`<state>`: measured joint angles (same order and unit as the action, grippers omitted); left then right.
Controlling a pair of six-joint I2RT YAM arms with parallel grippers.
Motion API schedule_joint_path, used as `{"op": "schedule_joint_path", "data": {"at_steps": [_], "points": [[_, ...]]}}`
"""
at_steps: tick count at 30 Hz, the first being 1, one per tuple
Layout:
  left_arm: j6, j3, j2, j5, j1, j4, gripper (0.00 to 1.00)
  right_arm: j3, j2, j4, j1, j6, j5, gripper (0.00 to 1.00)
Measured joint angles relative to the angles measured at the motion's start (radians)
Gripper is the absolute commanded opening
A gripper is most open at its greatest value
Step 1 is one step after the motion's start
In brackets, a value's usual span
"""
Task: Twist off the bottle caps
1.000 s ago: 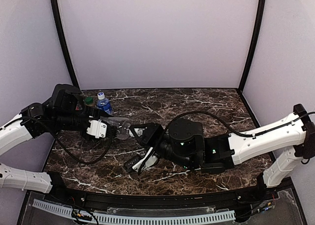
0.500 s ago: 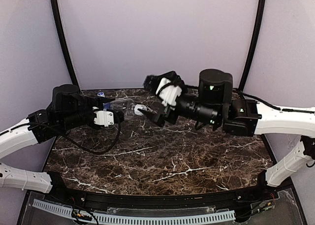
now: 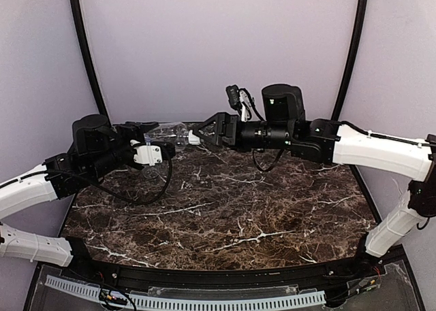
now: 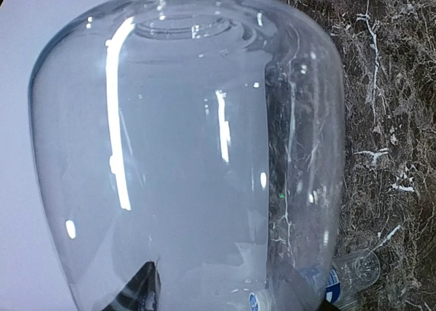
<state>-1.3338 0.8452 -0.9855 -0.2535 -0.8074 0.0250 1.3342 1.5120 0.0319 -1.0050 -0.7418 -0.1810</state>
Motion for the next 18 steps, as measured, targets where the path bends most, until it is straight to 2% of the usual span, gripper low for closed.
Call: {"op": "schedule_joint_path", "data": {"at_steps": [7,13,15,18], "points": [[-0.009,-0.001,0.000,-0.002,0.000,0.007,0.40,0.080,0.059,0.029,0.005,-0.050,-0.081,0.63],[-0.014,-0.001,0.000,-0.002,0.000,0.009,0.40,0.095,0.079,0.024,0.005,-0.060,-0.148,0.58],[-0.016,-0.001,0.000,-0.002,0.000,0.012,0.40,0.095,0.087,0.025,0.005,-0.064,-0.165,0.49],[-0.017,-0.001,0.000,-0.003,0.000,0.012,0.40,0.095,0.095,0.030,0.005,-0.071,-0.179,0.28]]}}
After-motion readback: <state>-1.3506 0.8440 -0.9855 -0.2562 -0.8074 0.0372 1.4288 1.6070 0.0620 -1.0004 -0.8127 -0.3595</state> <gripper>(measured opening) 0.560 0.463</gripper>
